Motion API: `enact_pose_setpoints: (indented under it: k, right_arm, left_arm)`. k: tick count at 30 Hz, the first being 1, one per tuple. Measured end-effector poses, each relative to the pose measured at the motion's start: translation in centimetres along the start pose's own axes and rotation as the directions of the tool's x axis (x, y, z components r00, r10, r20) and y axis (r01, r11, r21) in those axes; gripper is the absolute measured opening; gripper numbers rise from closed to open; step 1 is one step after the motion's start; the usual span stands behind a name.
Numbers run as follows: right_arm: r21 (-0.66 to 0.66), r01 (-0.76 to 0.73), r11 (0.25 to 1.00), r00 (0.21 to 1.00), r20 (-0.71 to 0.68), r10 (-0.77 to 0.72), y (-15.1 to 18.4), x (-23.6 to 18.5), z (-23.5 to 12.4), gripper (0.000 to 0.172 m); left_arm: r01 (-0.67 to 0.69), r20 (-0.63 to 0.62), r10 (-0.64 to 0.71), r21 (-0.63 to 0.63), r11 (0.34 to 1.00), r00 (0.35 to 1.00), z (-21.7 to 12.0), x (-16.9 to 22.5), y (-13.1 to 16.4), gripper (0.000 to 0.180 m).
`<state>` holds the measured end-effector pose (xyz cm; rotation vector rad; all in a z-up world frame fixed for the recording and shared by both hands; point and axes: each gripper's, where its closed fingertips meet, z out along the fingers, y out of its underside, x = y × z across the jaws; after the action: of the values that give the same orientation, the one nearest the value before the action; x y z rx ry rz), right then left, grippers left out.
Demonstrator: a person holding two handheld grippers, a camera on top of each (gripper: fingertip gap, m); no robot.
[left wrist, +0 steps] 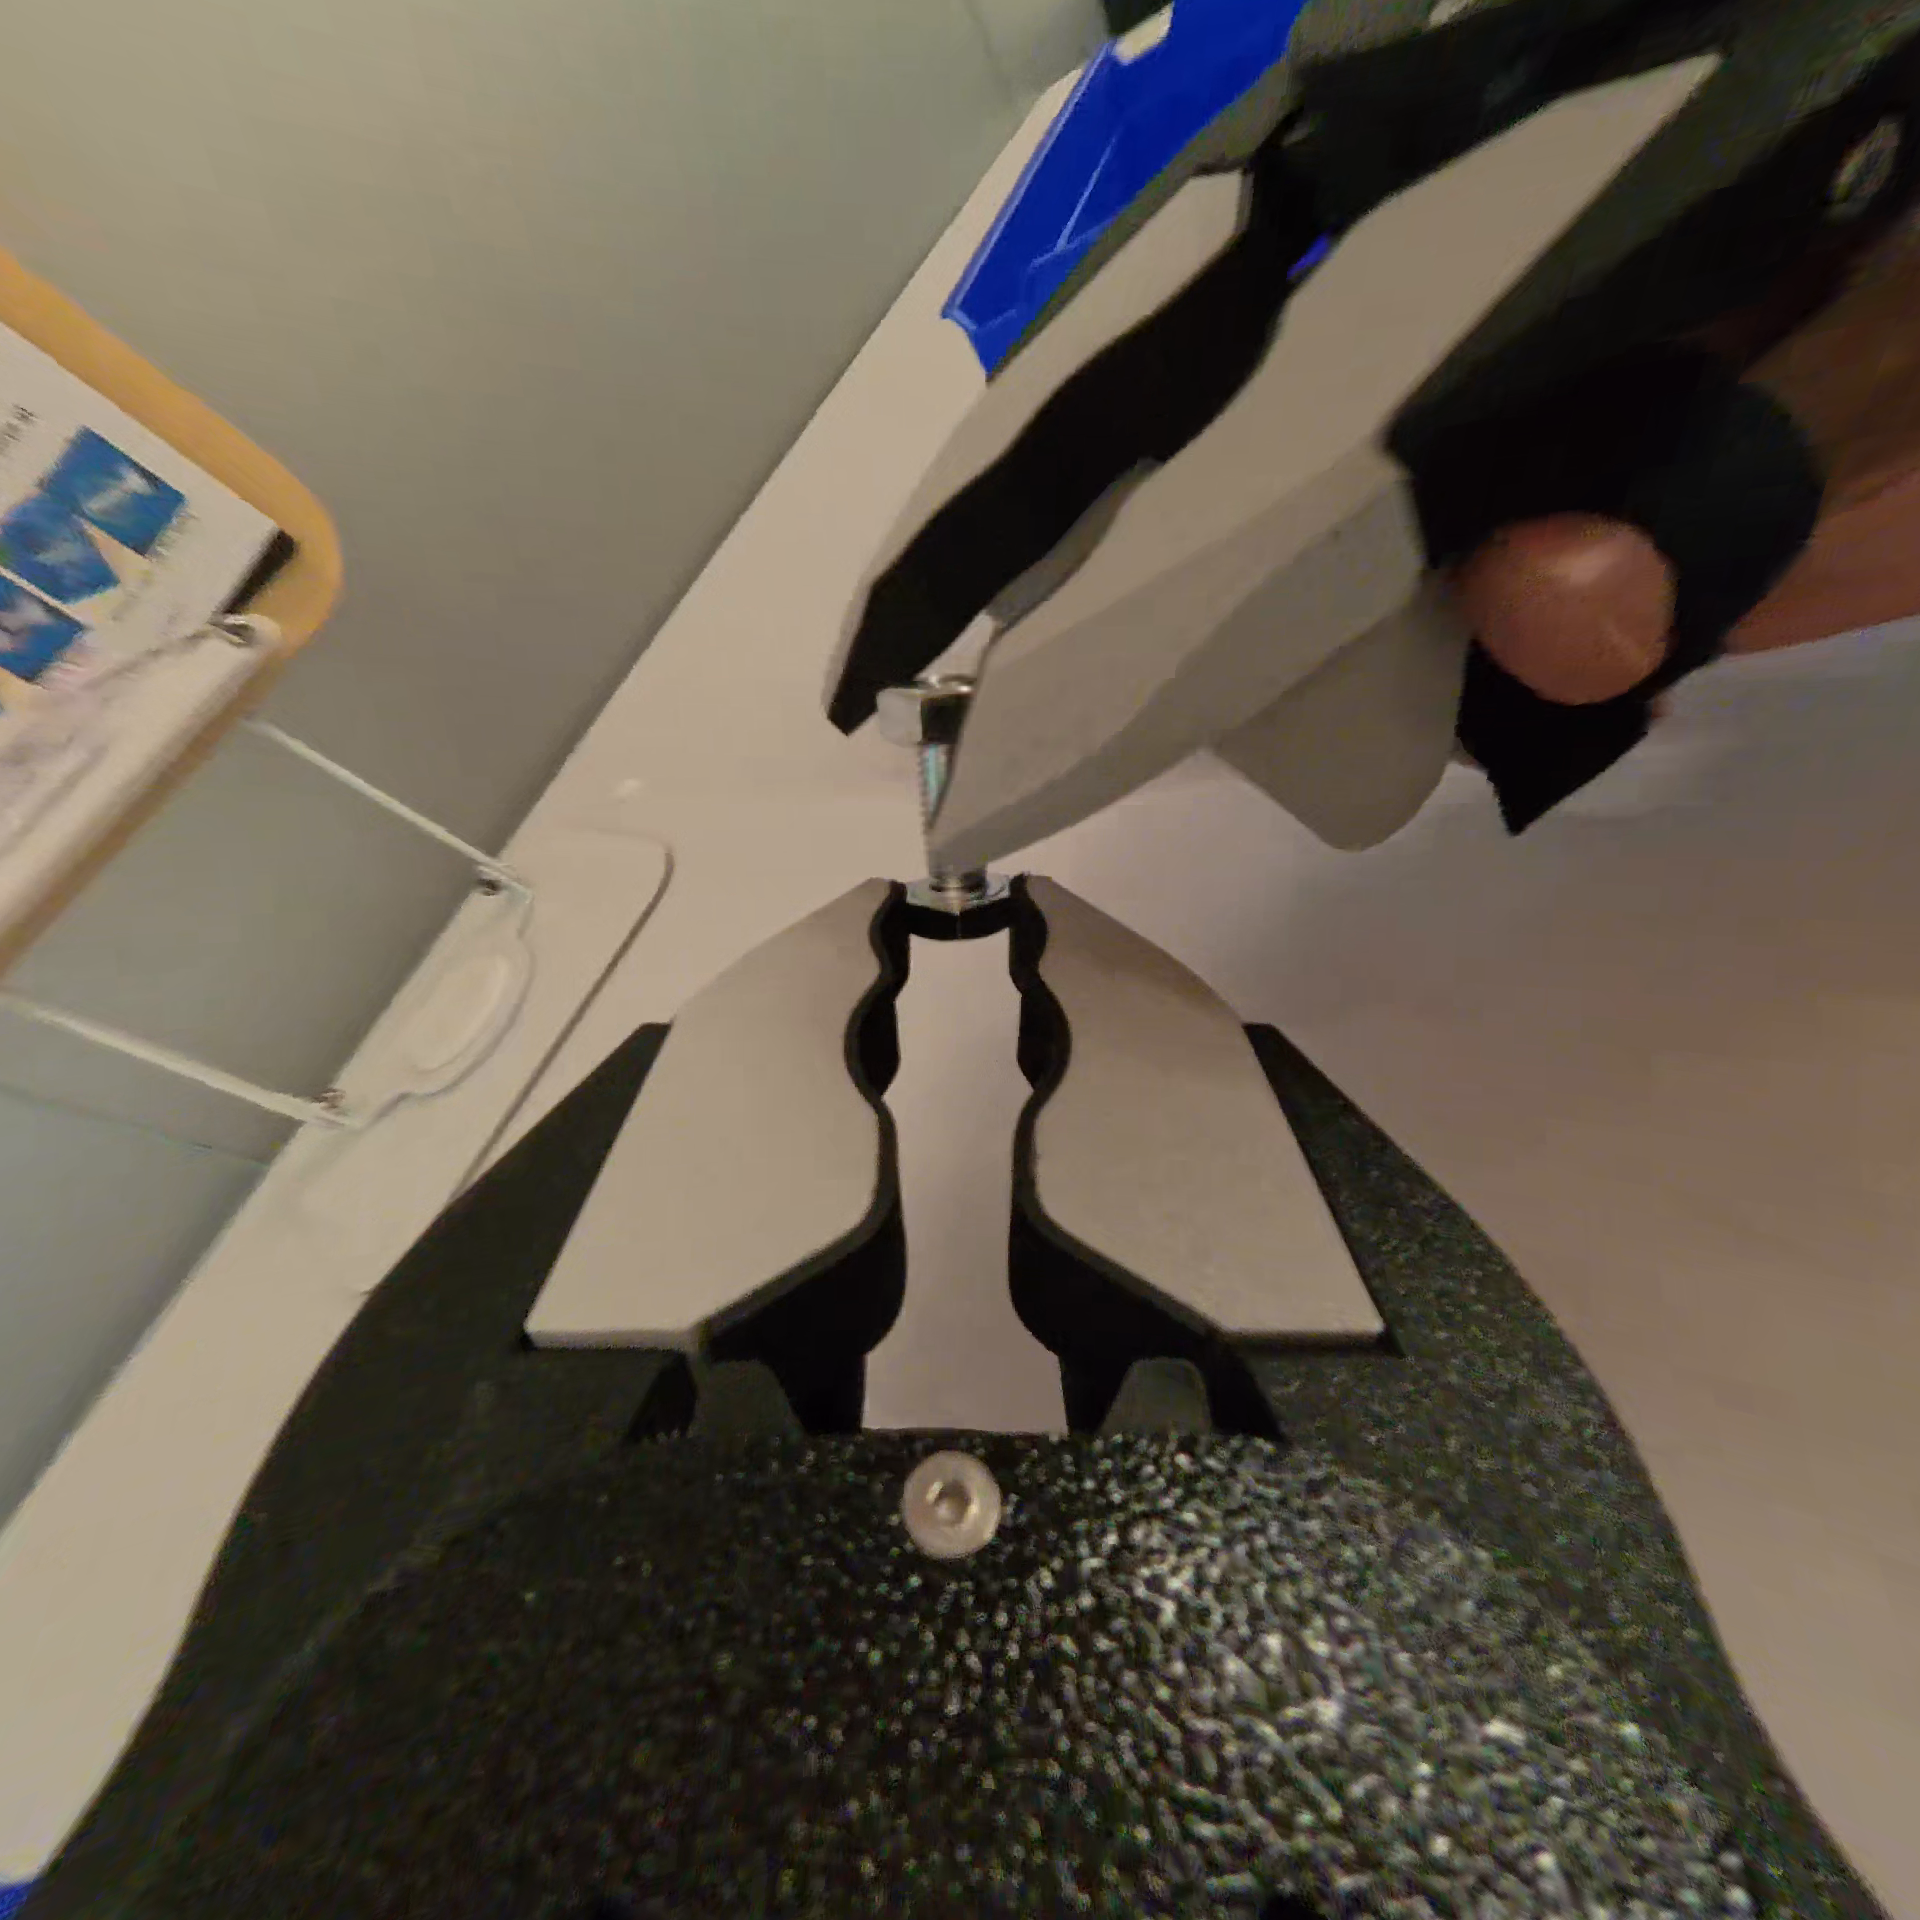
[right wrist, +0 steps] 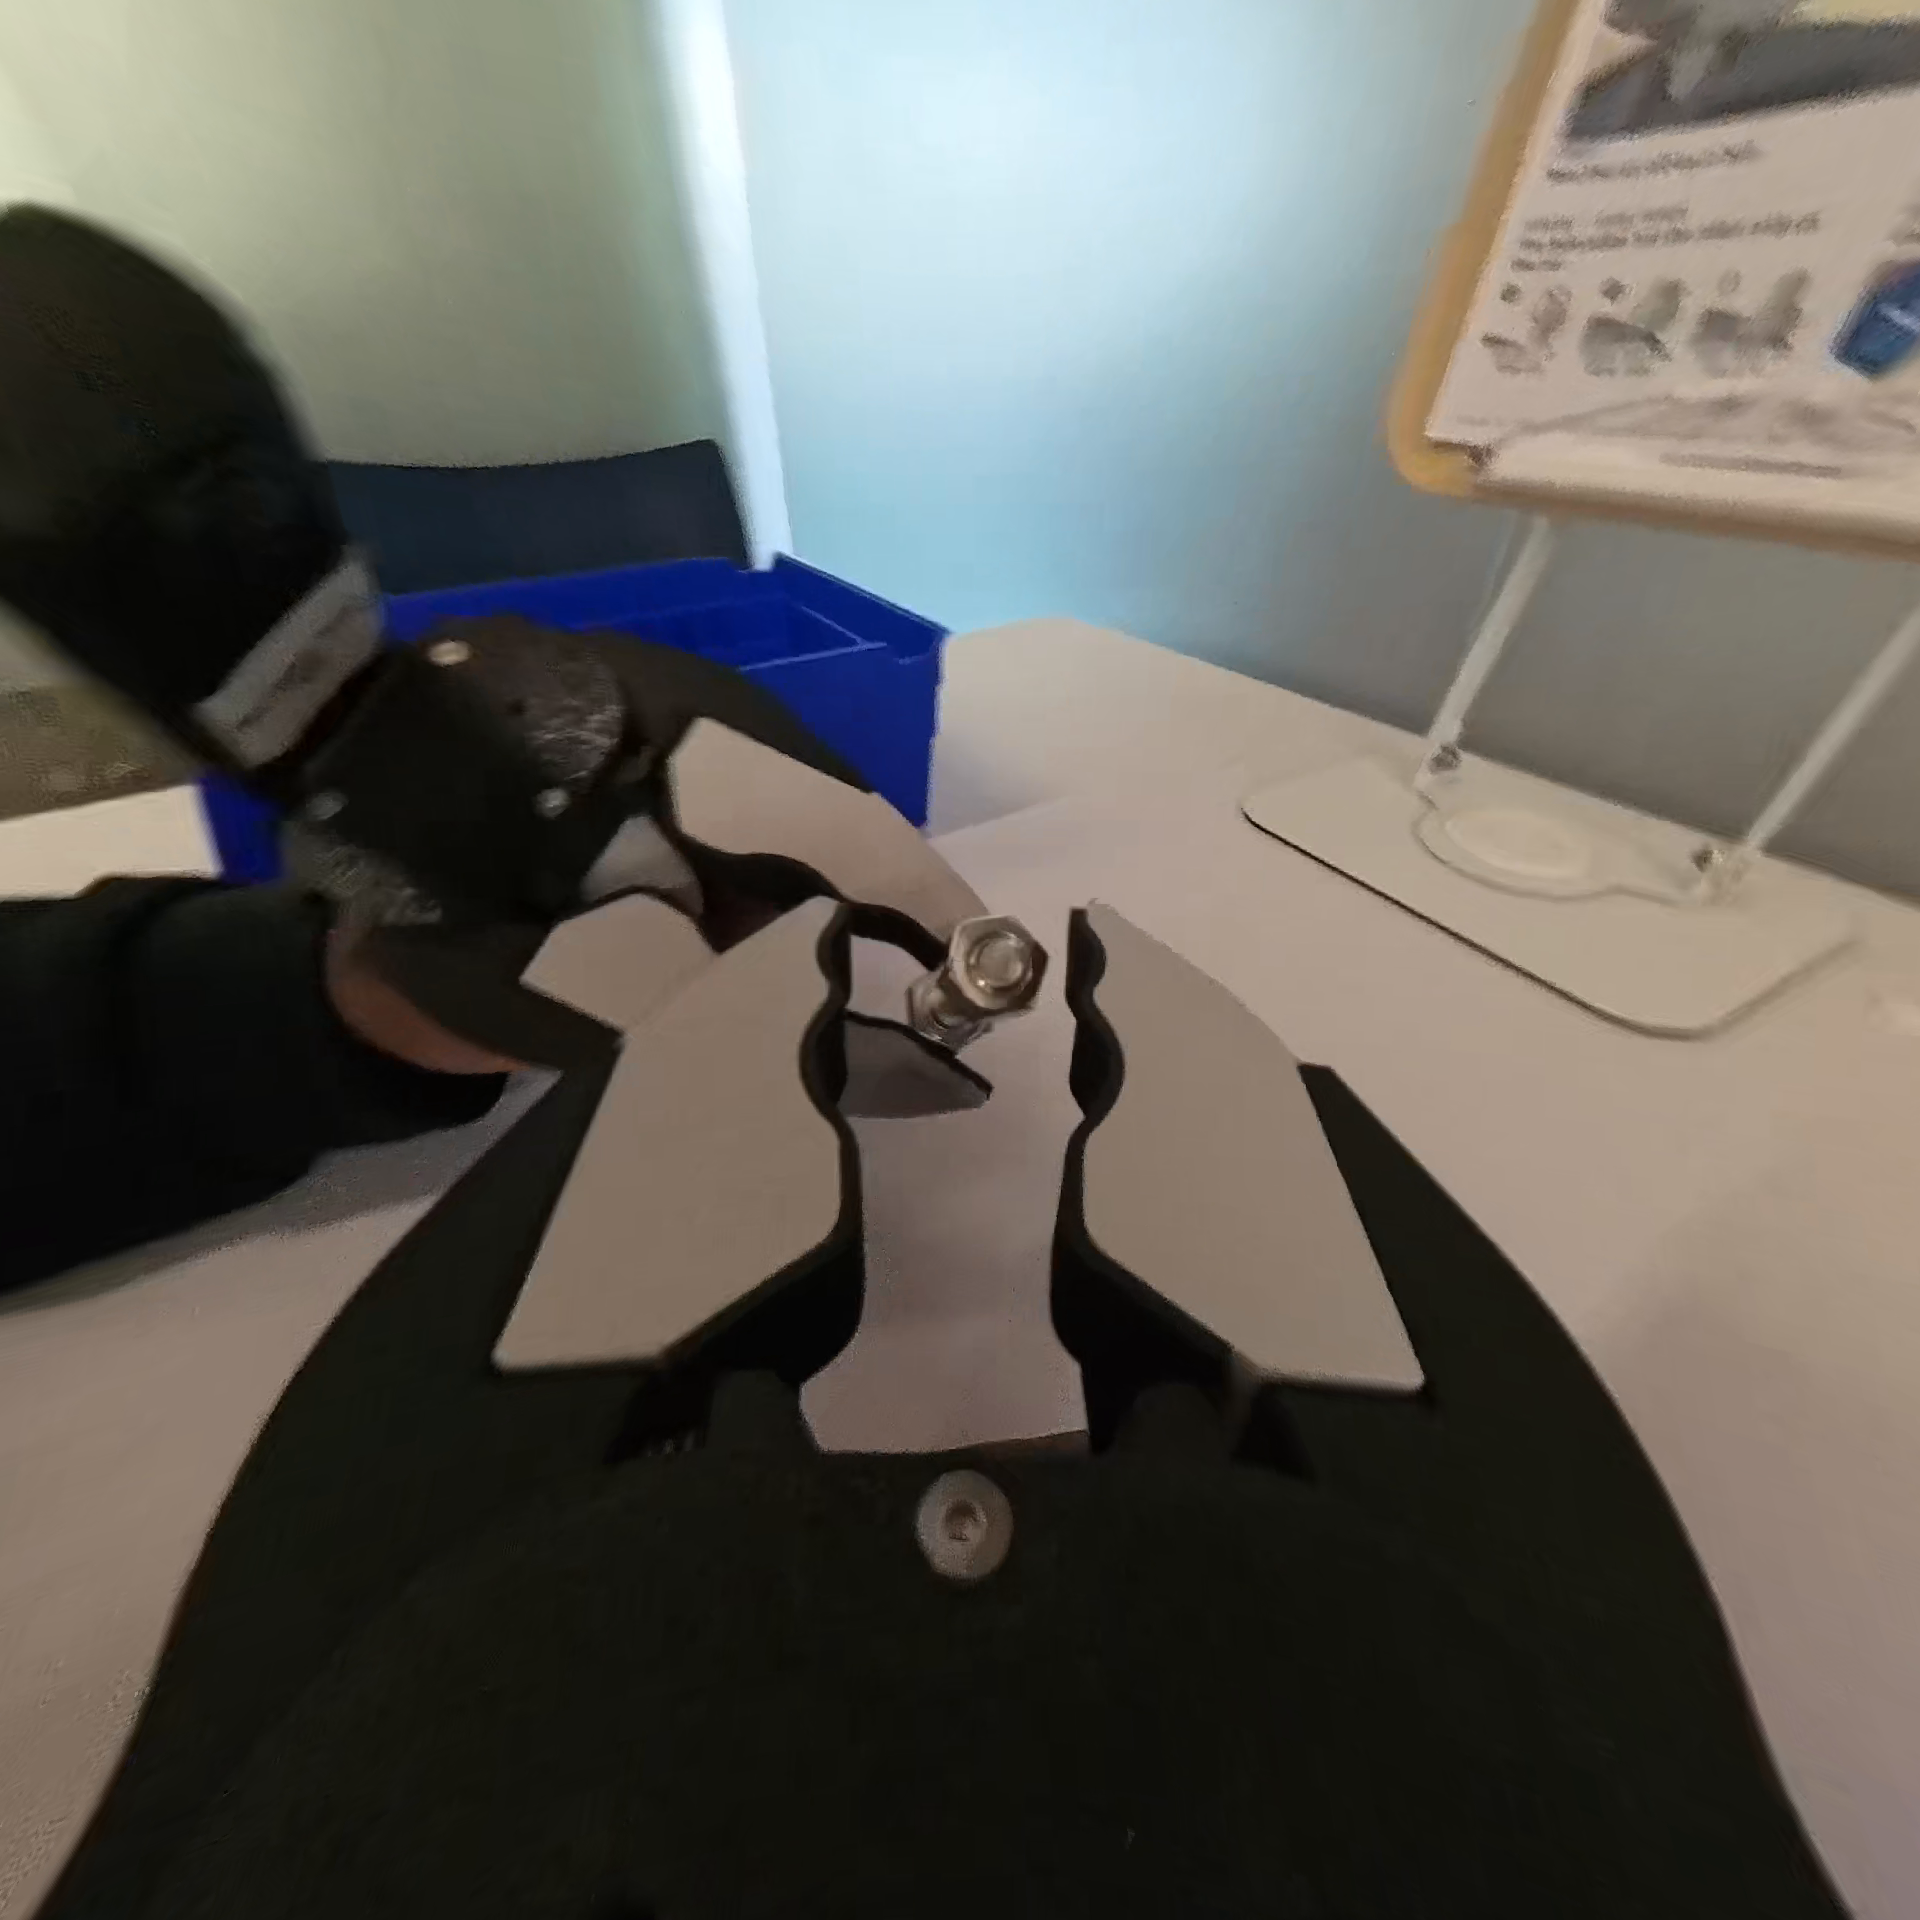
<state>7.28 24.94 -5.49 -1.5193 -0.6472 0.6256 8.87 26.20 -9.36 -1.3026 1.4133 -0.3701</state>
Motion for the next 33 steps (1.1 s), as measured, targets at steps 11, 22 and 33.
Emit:
enact_pose_setpoints:
  k: [11, 22, 33]
  right_arm:
    - [0.048, -0.012, 0.999, 0.965, 0.263, -0.001, -0.8, -2.0, -1.0, 0.034]
    - [-0.028, -0.112, 0.993, 0.992, -0.070, 0.109, 1.1, 0.5, 0.3, 0.024]
    - [0.014, -0.024, 1.000, 0.943, 0.332, 0.018, -0.4, -2.6, -1.4, 0.043]
  left_arm:
    - [0.319, -0.445, -0.219, 0.163, 0.934, 0.868, -2.2, 2.4, -2.1, 0.018]
    - [0.006, 0.017, -0.006, -0.020, 1.000, 1.000, 0.2, -0.2, 0.4, 0.018]
    - [0.386, -0.536, -0.268, 0.120, 0.915, 0.800, -2.7, 3.5, -1.8, 0.018]
